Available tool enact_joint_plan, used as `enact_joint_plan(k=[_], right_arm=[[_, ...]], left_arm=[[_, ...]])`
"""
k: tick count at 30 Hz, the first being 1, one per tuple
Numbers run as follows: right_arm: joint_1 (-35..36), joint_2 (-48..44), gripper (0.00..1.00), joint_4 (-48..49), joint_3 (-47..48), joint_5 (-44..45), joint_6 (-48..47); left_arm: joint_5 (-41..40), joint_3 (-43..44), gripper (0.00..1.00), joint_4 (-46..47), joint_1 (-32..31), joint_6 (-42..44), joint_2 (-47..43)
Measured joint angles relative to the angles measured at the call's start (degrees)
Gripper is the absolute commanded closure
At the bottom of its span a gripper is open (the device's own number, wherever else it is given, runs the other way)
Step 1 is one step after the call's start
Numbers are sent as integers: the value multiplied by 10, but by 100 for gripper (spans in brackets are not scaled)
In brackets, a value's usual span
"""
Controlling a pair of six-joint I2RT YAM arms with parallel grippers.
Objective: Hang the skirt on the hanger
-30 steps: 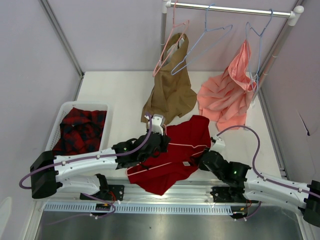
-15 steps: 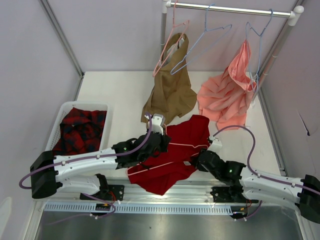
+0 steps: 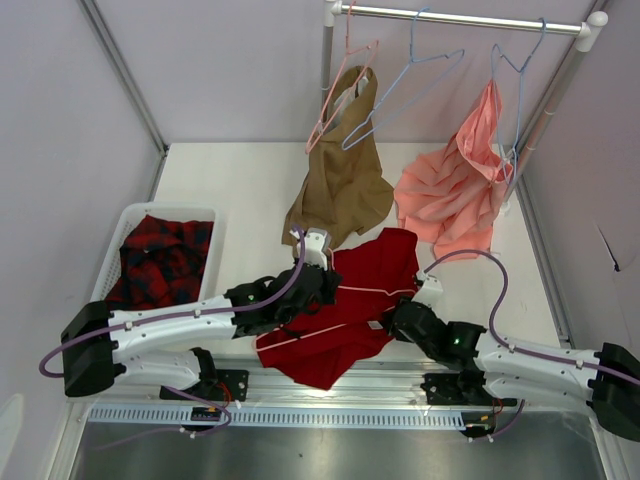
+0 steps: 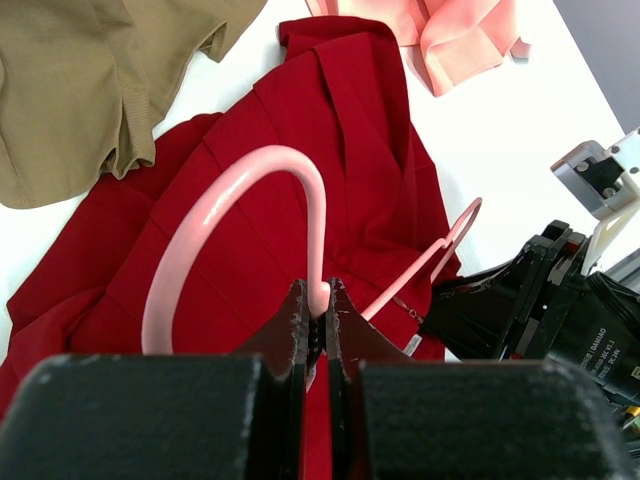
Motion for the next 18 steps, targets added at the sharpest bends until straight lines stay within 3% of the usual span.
enact_joint_plan(k=[11,18], right_arm=[[1,24,73,28,-2,23,0],[1,20,89,42,-14,31,0]], left_arm=[[0,0,100,0,0,0,4],[0,0,100,0,0,0,6]])
